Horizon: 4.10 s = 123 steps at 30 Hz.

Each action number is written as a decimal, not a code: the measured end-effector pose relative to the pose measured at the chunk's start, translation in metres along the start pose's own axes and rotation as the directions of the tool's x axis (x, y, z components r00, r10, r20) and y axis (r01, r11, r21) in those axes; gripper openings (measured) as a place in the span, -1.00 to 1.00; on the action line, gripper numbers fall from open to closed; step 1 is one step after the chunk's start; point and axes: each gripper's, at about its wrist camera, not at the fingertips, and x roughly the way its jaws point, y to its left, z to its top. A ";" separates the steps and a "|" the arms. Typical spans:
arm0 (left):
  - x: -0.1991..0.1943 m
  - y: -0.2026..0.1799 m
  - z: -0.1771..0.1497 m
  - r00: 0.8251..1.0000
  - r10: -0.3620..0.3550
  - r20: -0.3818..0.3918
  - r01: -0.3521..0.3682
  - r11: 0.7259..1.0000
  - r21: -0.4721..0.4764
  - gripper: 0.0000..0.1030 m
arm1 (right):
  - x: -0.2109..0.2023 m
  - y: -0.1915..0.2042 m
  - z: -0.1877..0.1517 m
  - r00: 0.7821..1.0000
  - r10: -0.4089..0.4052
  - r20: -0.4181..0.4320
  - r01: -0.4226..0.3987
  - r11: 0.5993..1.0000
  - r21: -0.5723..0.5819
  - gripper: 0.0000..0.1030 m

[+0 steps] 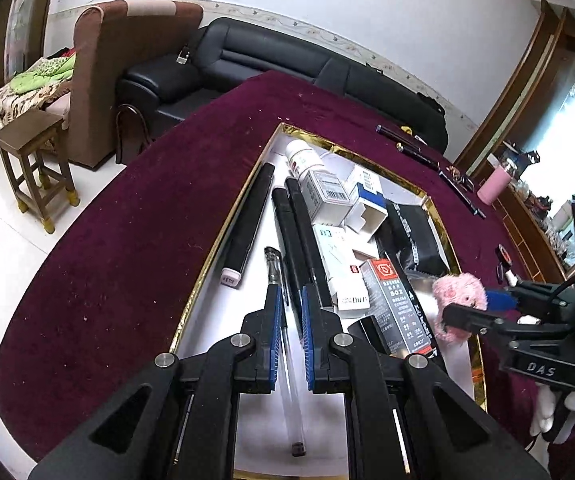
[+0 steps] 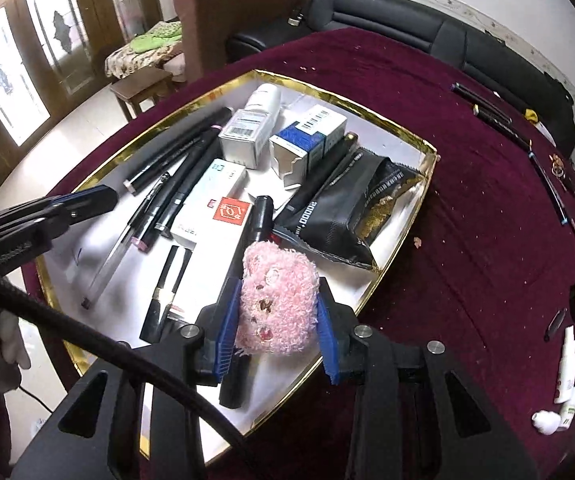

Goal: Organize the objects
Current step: 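Carry pen and puff over the white box and open both tools, then lift both open tools away from the white box, then grasp a black marker on the table with the left tool, then grasp the white spray bottle with the right tool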

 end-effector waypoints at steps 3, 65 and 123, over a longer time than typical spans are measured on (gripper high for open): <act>-0.005 0.002 0.001 1.000 -0.001 0.014 0.001 1.000 -0.012 -0.52 | 0.001 -0.001 -0.001 1.000 0.001 -0.001 -0.001 1.000 0.015 -0.34; 0.073 -0.292 -0.043 0.923 -0.258 -0.284 0.352 0.864 0.361 0.40 | -0.113 -0.238 -0.141 0.829 -0.534 0.164 0.381 0.756 0.532 -0.04; 0.102 -0.352 -0.019 0.869 -0.334 -0.365 0.477 0.764 0.435 -0.76 | -0.066 -0.345 -0.139 0.996 -0.087 0.030 0.051 0.787 0.615 -0.04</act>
